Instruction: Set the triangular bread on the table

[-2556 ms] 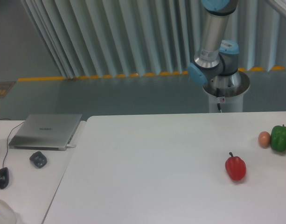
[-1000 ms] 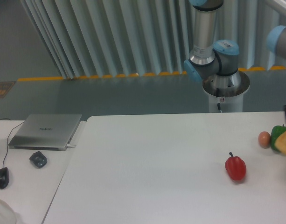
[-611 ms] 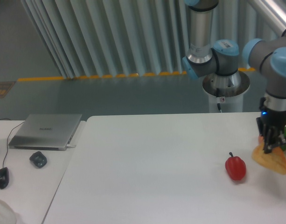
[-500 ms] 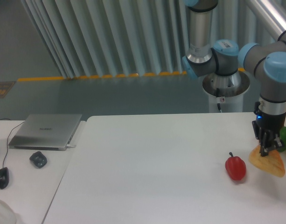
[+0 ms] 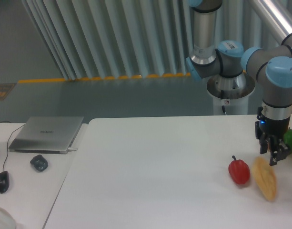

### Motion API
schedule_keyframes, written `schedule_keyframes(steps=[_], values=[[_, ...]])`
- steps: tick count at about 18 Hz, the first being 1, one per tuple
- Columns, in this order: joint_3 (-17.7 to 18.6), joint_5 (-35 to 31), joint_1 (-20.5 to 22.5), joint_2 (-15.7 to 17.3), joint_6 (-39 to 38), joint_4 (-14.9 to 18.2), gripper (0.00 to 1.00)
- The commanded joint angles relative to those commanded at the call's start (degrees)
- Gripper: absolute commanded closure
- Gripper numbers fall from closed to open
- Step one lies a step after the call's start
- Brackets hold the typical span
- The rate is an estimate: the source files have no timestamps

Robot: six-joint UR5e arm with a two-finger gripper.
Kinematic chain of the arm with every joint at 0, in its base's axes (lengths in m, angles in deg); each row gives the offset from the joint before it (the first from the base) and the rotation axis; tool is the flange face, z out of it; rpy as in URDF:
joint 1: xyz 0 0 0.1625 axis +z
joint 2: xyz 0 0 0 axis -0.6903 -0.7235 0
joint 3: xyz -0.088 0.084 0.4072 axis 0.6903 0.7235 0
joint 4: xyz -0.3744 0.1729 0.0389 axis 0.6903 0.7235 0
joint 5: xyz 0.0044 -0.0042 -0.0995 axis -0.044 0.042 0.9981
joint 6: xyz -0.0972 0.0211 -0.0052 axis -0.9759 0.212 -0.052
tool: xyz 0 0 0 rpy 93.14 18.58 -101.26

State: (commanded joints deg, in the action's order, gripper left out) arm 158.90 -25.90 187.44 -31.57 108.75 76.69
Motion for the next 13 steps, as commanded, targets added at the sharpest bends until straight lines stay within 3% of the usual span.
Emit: schedule_keyframes(steps=[4,9,13], values=[[1.0,-0.1,0.1,0.4,0.1,0.0,0.00],[-1.0,-0.6,1.5,0.8,2.3,0.3,0.00],[-5.1,-7.2,2.6,1.0,10.6,6.8,0.00]])
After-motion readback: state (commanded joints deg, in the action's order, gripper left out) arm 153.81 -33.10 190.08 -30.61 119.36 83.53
